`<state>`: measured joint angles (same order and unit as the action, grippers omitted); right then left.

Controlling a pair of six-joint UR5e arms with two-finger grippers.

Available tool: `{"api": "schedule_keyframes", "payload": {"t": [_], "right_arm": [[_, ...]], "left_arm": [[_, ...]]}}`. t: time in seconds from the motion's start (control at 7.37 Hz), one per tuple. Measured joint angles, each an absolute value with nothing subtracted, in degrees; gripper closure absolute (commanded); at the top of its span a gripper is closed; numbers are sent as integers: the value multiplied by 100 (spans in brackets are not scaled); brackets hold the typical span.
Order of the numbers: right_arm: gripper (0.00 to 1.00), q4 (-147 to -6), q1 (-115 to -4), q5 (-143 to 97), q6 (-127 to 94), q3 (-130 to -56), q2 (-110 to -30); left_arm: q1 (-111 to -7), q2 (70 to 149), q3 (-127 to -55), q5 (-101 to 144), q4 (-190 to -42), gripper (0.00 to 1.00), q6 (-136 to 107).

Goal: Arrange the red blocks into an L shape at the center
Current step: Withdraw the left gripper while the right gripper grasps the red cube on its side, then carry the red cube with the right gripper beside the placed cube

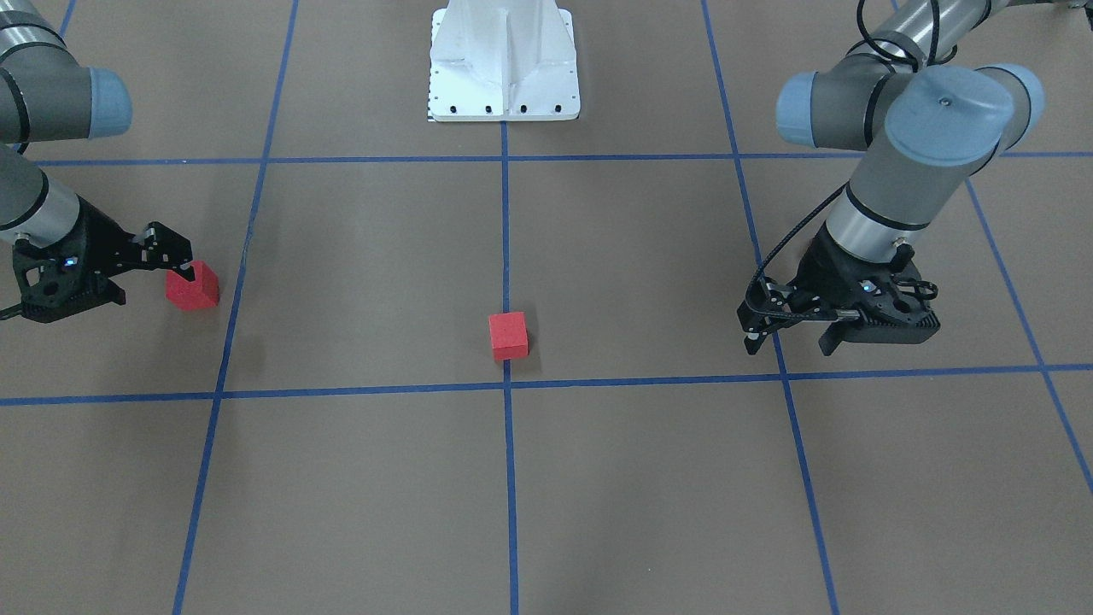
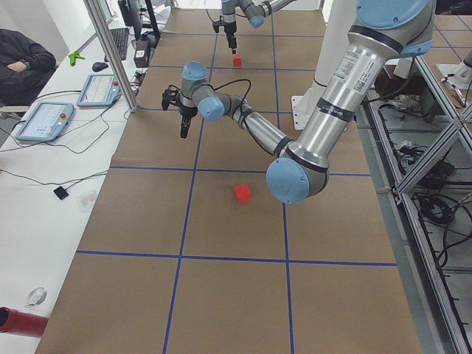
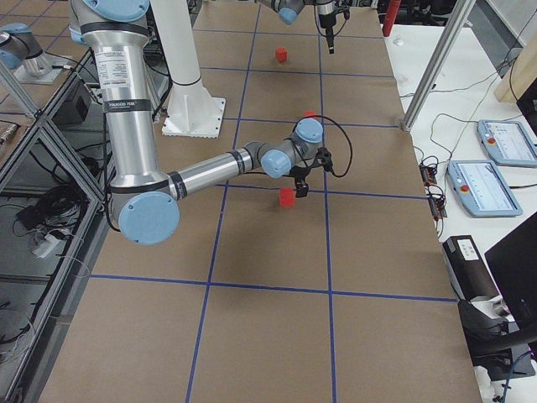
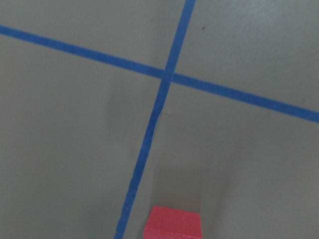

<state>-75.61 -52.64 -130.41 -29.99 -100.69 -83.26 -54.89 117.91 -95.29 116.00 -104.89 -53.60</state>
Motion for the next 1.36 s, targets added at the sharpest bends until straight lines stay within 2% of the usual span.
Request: {"api": "schedule_keyframes", "payload": {"t": [0.41, 0.54, 0.68, 1.09, 1.36], "right_arm": [[2, -7570, -4820, -12679, -3006, -9930, -8416], [47, -7568, -4759, -12631, -3006, -9854, -8429], [99, -7568, -4731, -12613, -3006, -9802, -8434], [100, -7610, -4728, -12666, -3014, -9904, -8401], [100, -8523, -4758, -12824, -3036, -10494, -8115]], "left_arm": [[-5498, 11776, -9515, 11594, -10502, 1, -5328], [-5498, 11769, -9519, 11593, -10505, 1, -5327], [-5497, 11758, -9526, 11593, -10509, 1, -5326], [-5495, 11717, -9548, 11595, -10512, 1, -5326], [-5501, 11542, -9619, 11608, -10586, 1, -5296]]}}
